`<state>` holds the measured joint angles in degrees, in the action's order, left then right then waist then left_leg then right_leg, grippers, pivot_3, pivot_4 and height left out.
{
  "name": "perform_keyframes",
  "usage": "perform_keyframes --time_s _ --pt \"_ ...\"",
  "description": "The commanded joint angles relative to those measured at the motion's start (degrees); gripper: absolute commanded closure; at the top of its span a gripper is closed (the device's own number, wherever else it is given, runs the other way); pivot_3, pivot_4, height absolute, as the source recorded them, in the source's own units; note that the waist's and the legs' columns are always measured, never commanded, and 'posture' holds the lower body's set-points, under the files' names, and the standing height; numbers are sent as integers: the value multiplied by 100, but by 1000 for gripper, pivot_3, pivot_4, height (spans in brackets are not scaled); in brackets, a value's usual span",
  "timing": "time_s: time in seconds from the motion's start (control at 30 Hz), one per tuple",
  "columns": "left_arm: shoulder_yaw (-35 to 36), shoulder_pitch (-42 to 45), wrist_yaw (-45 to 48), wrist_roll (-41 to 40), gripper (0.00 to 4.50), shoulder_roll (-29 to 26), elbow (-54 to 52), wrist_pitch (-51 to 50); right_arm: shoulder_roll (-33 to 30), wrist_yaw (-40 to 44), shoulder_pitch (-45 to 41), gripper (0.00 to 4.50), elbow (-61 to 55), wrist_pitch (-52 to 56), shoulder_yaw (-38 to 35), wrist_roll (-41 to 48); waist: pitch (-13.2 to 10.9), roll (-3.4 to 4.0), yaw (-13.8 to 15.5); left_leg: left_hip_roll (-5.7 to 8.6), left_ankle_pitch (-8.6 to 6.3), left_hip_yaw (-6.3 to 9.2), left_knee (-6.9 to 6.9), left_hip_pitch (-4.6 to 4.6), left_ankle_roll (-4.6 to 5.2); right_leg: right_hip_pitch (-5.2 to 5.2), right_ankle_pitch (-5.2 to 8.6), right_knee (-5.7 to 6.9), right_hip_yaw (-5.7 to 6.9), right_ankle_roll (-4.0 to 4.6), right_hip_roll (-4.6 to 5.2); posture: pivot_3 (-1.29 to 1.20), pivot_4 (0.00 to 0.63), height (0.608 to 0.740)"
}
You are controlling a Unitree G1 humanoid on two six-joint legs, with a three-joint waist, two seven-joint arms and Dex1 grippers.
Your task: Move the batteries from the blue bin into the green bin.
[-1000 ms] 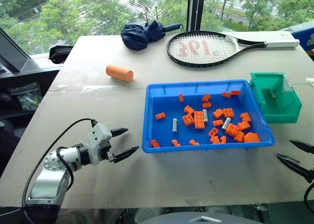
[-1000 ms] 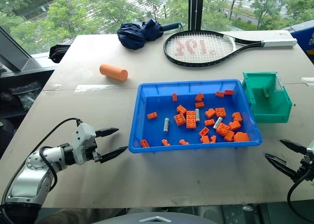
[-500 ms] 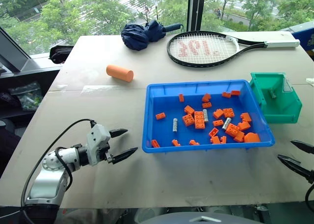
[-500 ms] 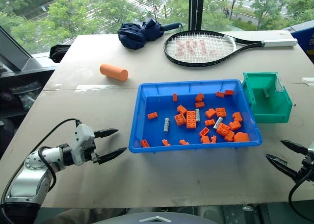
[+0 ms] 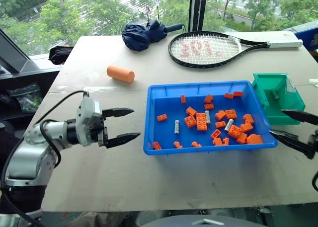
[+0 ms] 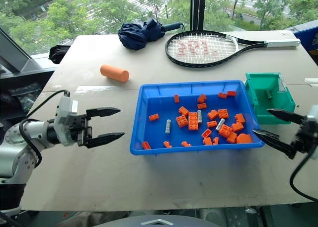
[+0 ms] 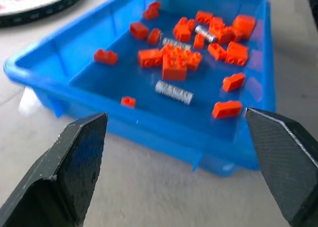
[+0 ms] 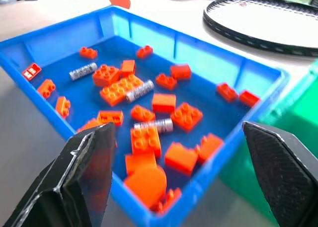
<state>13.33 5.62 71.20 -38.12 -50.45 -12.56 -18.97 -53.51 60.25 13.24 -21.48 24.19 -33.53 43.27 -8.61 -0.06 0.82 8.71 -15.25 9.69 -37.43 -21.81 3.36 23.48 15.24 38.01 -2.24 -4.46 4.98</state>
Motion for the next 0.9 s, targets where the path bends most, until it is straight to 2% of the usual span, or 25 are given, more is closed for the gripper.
perform_keyframes --time_s 0.03,0.17,0.2,0.33,0.47,0.63,0.9 --pt "64 413 170 -306 0 -239 -392 -258 -381 -624 -655 427 -414 826 731 -59 -4 -6 -1 0 0 0 0 0 0 0 0 -1 2 0 0 0 150 740" --pt "-30 840 309 -416 0 -395 -645 -426 -698 -1216 -1781 427 -465 2023 1693 -15 -7 -5 -11 0 1 0 -1 -12 1 10 0 -4 2 0 1 0 150 740" --pt "-70 966 348 -411 0 -418 -697 -441 -775 -1541 -2178 427 -469 2806 1956 172 -7 -6 -15 0 1 -1 -3 -17 0 14 0 -4 2 0 1 0 150 740" --pt "-208 1399 375 -484 0 -430 -879 -593 -333 -2433 -3393 427 -401 4621 2354 874 -12 -15 -8 -1 1 3 -1 -20 0 16 0 -7 6 1 1 0 150 740" --pt "-358 1645 348 -520 0 -376 -984 -721 136 -2997 -3930 427 -281 5706 2519 1017 -18 -25 -2 -1 2 7 -2 -27 1 20 0 -11 10 1 1 0 150 740" --pt "-441 1748 408 -520 0 -459 -1035 -855 421 -3331 -4149 427 -207 6198 2877 731 -19 -26 -8 0 2 7 -5 -29 1 20 0 -13 12 1 0 0 150 740" --pt "-385 1683 341 -492 0 -463 -1134 -908 782 -3461 -4260 427 3 6168 3308 293 -19 -27 -18 0 4 7 -6 -24 -1 20 0 -5 11 1 0 0 150 740"
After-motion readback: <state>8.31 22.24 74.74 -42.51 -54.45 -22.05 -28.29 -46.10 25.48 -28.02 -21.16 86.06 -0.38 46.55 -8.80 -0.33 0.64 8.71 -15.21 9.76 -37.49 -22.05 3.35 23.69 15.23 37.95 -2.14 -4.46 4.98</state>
